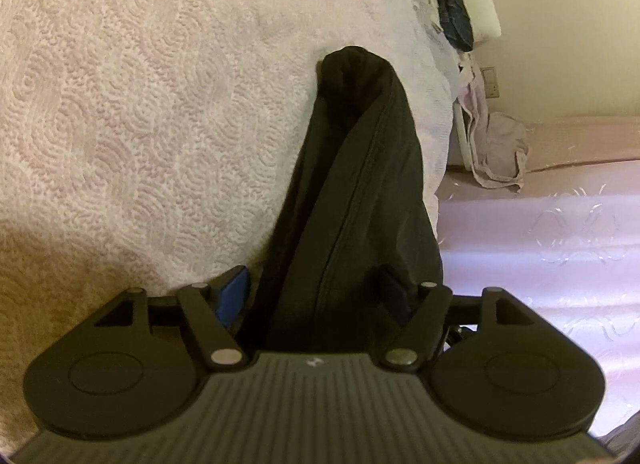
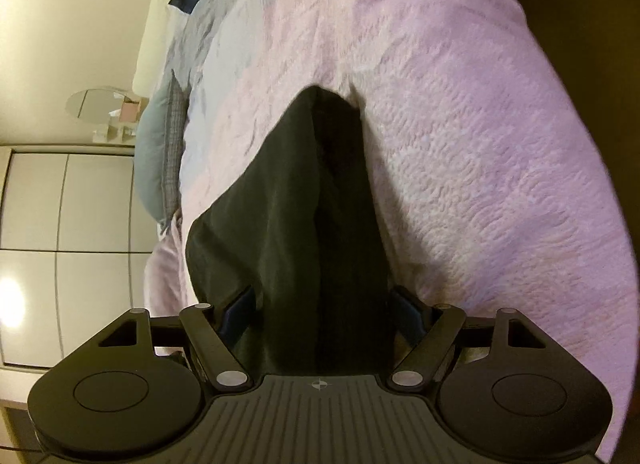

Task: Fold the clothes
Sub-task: 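Lift and carry the folded trousers with both grippers toward the red and navy stack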

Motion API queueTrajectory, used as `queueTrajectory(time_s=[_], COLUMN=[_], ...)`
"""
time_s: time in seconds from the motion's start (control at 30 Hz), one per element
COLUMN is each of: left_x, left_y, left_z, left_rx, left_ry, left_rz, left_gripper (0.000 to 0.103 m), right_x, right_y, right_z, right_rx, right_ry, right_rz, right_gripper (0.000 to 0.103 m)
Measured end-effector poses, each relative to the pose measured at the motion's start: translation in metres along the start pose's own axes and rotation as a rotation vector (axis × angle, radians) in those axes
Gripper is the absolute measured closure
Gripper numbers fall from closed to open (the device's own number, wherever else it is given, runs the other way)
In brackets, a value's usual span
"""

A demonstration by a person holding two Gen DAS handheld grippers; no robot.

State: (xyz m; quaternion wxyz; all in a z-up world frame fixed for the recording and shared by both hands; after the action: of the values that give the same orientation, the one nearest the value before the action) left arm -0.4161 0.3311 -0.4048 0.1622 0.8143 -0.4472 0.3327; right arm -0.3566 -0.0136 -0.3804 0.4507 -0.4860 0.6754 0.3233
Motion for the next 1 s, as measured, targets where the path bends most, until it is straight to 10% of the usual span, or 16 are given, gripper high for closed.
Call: queueTrajectory(time_s=[0.27, 0.47, 0.63, 1.0], left_x=[0.003, -0.002, 0.020, 0.067], left_y=[0.007, 0.010, 0.038, 0.099], left_z=[0.006, 0.019, -0.009, -0.073], left_rx=[0.015, 0.032, 0.145, 0.394], left_ry=[0.052, 0.036, 0.057, 0.101], left_rz=[-0.024, -0.038, -0.089, -0.199], left_gripper=[0.060, 0.051, 0.064, 0.071], right_x=[-0.012, -0.005, -0.007, -0.103], right_y=[0.008, 0.012, 0.005, -0.027], right_z=[0.009, 0.006, 0.004, -0.025], right_rx=[-0.059, -0.070, -0.097, -0.317], right_ry=[-0.010, 0.007, -0.028, -0.107], right_rz=[-0.087, -0.076, -0.034, -0.181], right_gripper=[0.062, 0.056, 0.066, 0.068])
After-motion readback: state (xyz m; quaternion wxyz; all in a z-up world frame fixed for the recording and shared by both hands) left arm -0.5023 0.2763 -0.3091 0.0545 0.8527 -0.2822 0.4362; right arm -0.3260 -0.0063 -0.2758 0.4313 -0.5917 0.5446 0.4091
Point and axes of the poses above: each gripper's, at about its wrist camera, not at the fingertips, and z roughly the way its jaws point, x to its right, y to its underside, the point moved 5 cm from there along z, roughly the way its jaws point, and after that the axes turned 11 degrees about -y, right-handed, at the moved point
